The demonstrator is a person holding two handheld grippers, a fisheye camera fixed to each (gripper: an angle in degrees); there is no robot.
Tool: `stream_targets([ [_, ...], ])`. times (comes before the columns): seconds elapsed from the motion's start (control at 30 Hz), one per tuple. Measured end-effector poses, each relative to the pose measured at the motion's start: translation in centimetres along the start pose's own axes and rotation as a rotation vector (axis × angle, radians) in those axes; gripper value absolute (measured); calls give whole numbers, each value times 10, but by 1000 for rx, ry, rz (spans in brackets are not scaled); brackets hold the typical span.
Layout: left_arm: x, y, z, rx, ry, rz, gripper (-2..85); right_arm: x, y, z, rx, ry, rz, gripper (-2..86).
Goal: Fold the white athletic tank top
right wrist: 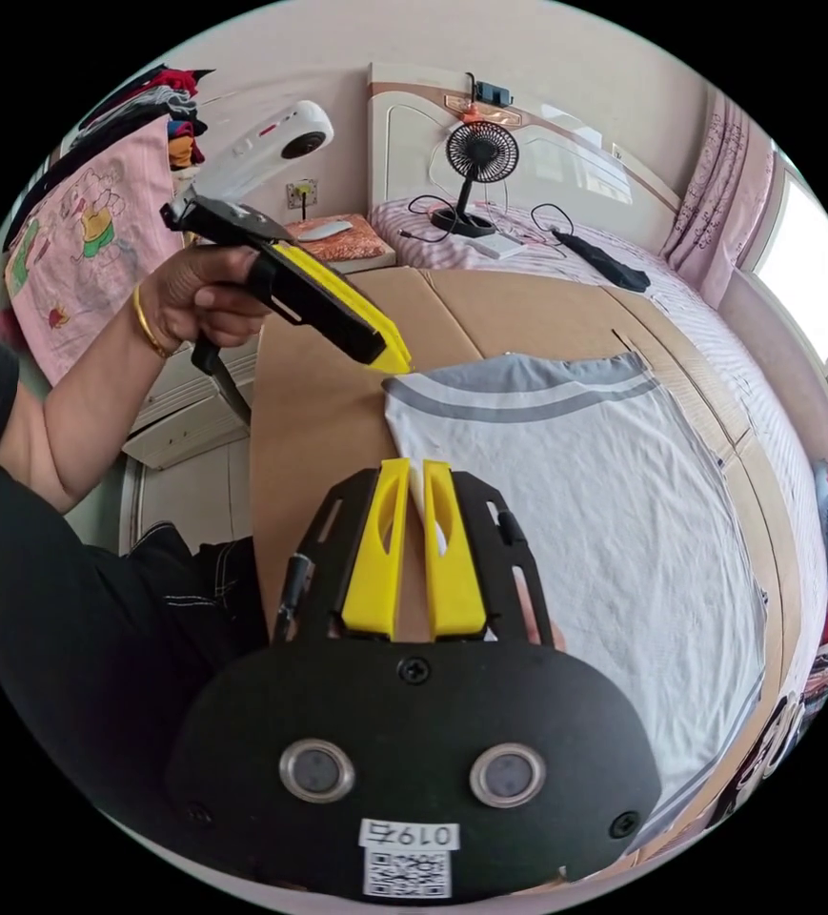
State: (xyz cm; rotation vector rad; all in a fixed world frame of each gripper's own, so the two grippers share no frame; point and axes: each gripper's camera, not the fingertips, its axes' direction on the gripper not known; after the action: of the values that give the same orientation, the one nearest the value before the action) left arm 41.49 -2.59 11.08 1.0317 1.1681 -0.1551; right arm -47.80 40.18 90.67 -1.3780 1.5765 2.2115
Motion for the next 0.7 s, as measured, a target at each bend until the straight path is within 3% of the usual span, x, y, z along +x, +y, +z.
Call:
stream_targets([
  [0.47,-47,2,22,-74,75,331,49,0,-19,3,-37,-15,-5,21],
  [0.7,-74,-9,38,-136,103,354,45,-5,-28,4,-54,-10,-3,21],
])
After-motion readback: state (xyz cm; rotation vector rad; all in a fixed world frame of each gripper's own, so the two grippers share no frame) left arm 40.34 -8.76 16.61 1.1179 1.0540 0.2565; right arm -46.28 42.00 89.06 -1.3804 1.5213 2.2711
